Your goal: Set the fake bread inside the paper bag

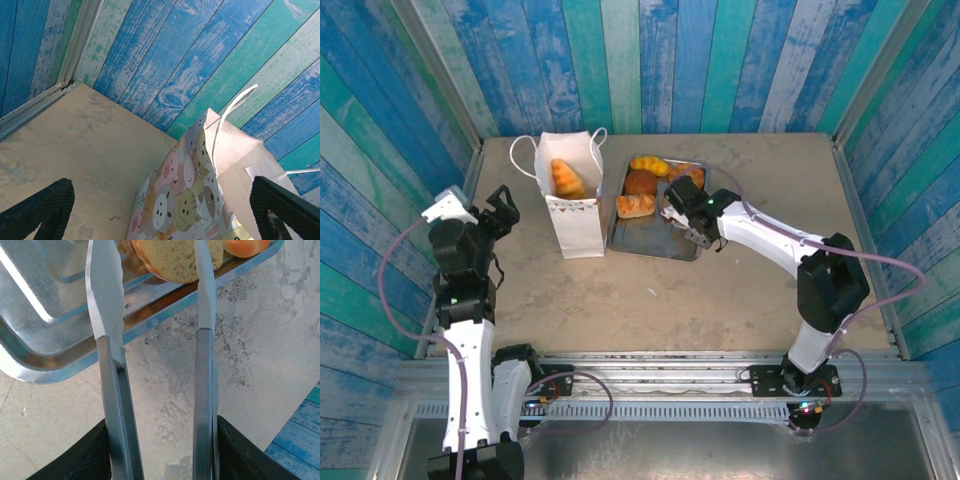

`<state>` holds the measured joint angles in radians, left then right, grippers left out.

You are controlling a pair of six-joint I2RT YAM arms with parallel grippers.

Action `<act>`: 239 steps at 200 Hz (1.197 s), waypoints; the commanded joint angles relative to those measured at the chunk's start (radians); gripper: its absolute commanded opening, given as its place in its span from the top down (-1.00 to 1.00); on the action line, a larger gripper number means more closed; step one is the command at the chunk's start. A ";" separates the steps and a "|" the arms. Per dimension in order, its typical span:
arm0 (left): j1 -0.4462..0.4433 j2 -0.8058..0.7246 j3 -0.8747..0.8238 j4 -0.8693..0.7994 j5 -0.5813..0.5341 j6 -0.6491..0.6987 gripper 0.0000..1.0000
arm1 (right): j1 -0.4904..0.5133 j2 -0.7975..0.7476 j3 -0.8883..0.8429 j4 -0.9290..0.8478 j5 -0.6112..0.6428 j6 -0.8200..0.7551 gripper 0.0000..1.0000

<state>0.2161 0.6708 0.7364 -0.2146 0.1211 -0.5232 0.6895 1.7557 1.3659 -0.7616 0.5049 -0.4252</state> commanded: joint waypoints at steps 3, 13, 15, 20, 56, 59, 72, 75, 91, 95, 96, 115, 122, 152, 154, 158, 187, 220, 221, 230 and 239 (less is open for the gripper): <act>0.005 0.005 -0.009 0.032 -0.021 0.014 -0.89 | -0.001 0.026 0.040 0.001 0.033 -0.030 0.01; 0.004 0.010 -0.009 0.033 -0.021 0.014 -0.88 | -0.002 0.038 0.046 0.002 0.037 -0.034 0.01; 0.004 0.010 -0.008 0.034 -0.021 0.014 -0.88 | -0.002 0.040 0.047 0.002 0.037 -0.034 0.01; 0.005 0.012 -0.009 0.035 -0.020 0.015 -0.89 | -0.001 0.046 0.050 0.002 0.040 -0.035 0.02; 0.003 0.019 -0.007 0.037 -0.019 0.014 -0.88 | 0.001 0.084 0.065 0.004 0.069 -0.043 0.09; 0.004 0.020 -0.007 0.038 -0.018 0.014 -0.89 | 0.001 0.087 0.065 0.003 0.071 -0.043 0.09; 0.004 0.021 -0.005 0.038 -0.021 0.014 -0.88 | 0.005 0.099 0.065 0.003 0.085 -0.044 0.11; 0.005 0.021 -0.006 0.038 -0.021 0.014 -0.89 | 0.006 0.101 0.066 0.003 0.088 -0.047 0.12; 0.005 0.023 -0.004 0.038 -0.021 0.014 -0.89 | 0.009 0.113 0.065 0.003 0.103 -0.047 0.15; 0.005 0.024 -0.005 0.038 -0.021 0.014 -0.89 | 0.009 0.115 0.065 0.004 0.105 -0.046 0.15; 0.004 0.024 -0.005 0.038 -0.021 0.014 -0.89 | 0.009 0.116 0.064 0.003 0.106 -0.046 0.16; 0.004 0.024 -0.004 0.038 -0.023 0.014 -0.88 | 0.012 0.118 0.063 0.005 0.112 -0.043 0.20; 0.003 0.024 -0.004 0.038 -0.023 0.012 -0.89 | 0.013 0.115 0.062 0.008 0.113 -0.043 0.24; 0.005 0.025 -0.006 0.038 -0.024 0.012 -0.89 | 0.019 0.093 0.055 0.033 0.120 -0.046 0.42; 0.005 0.026 -0.005 0.038 -0.025 0.013 -0.89 | 0.020 0.091 0.053 0.034 0.121 -0.048 0.43; 0.005 0.026 -0.004 0.037 -0.025 0.012 -0.88 | 0.020 0.087 0.052 0.036 0.122 -0.047 0.46; 0.004 0.022 -0.003 0.037 -0.024 0.016 -0.89 | 0.025 0.056 0.042 0.053 0.130 -0.050 0.70; 0.005 0.017 -0.001 0.031 -0.026 0.017 -0.88 | 0.031 -0.002 0.021 0.073 0.124 -0.045 0.82; 0.004 0.017 0.000 0.031 -0.026 0.017 -0.88 | 0.031 -0.003 0.021 0.073 0.124 -0.045 0.83; 0.004 0.015 0.000 0.031 -0.025 0.017 -0.89 | 0.033 -0.018 0.018 0.074 0.118 -0.040 0.83; 0.004 0.013 0.002 0.029 -0.023 0.015 -0.89 | 0.033 -0.035 0.014 0.074 0.111 -0.035 0.84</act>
<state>0.2161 0.6941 0.7364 -0.1955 0.1066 -0.5232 0.7155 1.7985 1.3911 -0.7113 0.6056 -0.4690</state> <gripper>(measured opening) 0.943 0.255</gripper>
